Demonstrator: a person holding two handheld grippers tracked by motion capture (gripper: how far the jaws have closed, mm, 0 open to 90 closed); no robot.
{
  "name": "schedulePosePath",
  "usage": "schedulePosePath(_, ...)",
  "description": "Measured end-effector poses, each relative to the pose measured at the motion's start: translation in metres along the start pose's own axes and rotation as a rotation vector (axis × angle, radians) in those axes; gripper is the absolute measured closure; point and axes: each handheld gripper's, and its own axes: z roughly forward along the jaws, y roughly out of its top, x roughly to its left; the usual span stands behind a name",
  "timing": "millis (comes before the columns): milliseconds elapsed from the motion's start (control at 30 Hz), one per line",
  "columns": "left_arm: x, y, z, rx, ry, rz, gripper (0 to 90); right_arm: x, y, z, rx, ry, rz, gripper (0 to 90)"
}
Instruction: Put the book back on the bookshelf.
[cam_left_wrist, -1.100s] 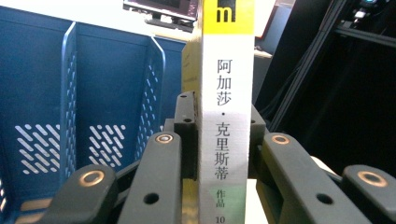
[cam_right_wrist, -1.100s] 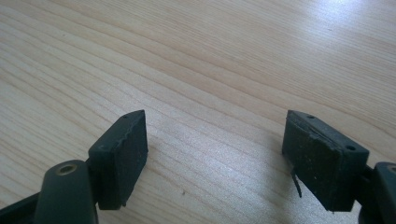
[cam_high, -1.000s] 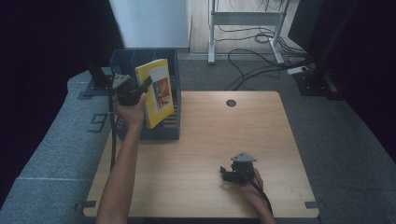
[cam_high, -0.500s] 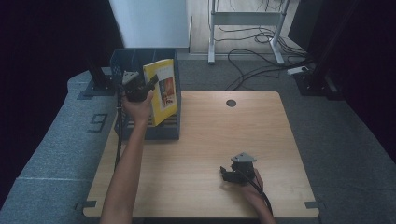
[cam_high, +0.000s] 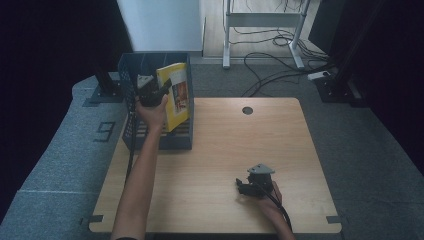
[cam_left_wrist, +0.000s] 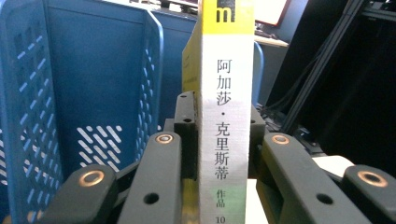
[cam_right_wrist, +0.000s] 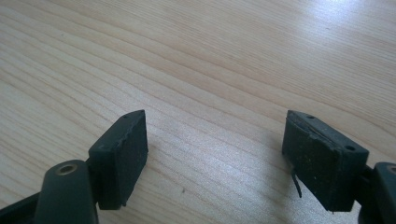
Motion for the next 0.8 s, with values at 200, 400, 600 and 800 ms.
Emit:
schedulePosePath(200, -0.001, -0.001, 0.011, -0.022, 0.030, 0.016, 75.6, 0.000, 0.000, 0.000, 0.000, -0.001, 0.001, 21.8)
schedulePosePath(400, -0.003, -0.008, 0.021, -0.014, 0.041, 0.025, 75.6, 0.000, 0.000, 0.000, 0.001, -0.003, 0.002, 21.7)
schedulePosePath(600, -0.004, -0.017, 0.032, 0.018, 0.049, 0.024, 75.7, 0.000, 0.000, 0.000, -0.001, -0.007, 0.004, 21.8)
schedulePosePath(800, -0.005, -0.022, 0.035, 0.009, 0.052, 0.031, 75.6, 0.000, -0.001, -0.001, -0.001, -0.009, 0.007, 21.9)
